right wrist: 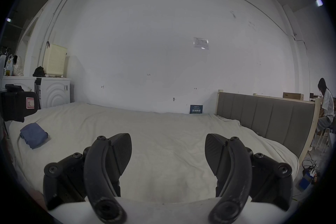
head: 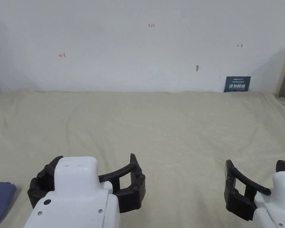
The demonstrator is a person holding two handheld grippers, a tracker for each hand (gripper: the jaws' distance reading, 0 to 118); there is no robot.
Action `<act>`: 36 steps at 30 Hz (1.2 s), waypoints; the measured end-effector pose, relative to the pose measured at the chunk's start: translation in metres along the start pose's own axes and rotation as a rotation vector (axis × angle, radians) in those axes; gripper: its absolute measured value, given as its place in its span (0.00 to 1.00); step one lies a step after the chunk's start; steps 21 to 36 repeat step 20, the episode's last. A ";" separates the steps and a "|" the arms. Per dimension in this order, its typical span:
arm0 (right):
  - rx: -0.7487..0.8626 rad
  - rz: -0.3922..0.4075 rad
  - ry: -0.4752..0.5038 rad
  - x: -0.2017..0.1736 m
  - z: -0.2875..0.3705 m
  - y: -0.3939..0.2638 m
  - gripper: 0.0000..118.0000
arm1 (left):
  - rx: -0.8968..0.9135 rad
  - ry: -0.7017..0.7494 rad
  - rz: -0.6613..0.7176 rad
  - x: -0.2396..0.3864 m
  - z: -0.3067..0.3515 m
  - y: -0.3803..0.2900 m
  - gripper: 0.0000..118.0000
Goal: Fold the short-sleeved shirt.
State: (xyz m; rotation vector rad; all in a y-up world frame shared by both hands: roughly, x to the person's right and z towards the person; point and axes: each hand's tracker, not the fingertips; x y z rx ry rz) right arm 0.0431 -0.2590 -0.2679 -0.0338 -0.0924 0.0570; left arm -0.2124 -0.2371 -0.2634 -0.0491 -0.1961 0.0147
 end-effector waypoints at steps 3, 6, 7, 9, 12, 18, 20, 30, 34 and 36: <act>-0.005 -0.005 -0.001 0.000 -0.001 -0.001 0.73 | 0.017 0.056 -0.013 0.001 -0.004 0.000 1.00; -0.008 -0.013 0.001 0.000 -0.001 -0.001 0.73 | -0.009 0.042 0.011 -0.001 -0.006 0.000 1.00; -0.009 -0.013 0.002 0.000 -0.001 -0.001 0.73 | -0.016 0.030 0.040 -0.003 -0.005 -0.001 1.00; -0.011 -0.012 0.003 -0.001 -0.002 -0.002 0.73 | -0.010 -0.020 0.120 -0.008 -0.001 -0.001 1.00; -0.015 -0.013 0.009 -0.002 -0.002 -0.002 0.73 | -0.008 0.017 0.140 -0.006 -0.001 0.001 1.00; -0.014 -0.017 0.016 -0.002 -0.001 -0.003 0.73 | 0.002 0.027 0.096 -0.002 -0.001 0.002 1.00; -0.016 -0.024 0.032 -0.002 -0.001 -0.003 0.73 | -0.001 0.016 0.101 -0.001 0.000 0.002 1.00; -0.016 -0.024 0.032 -0.002 -0.001 -0.003 0.73 | -0.001 0.016 0.101 -0.001 0.000 0.002 1.00; -0.016 -0.024 0.032 -0.002 -0.001 -0.003 0.73 | -0.001 0.016 0.101 -0.001 0.000 0.002 1.00; -0.016 -0.024 0.032 -0.002 -0.001 -0.003 0.73 | -0.001 0.016 0.101 -0.001 0.000 0.002 1.00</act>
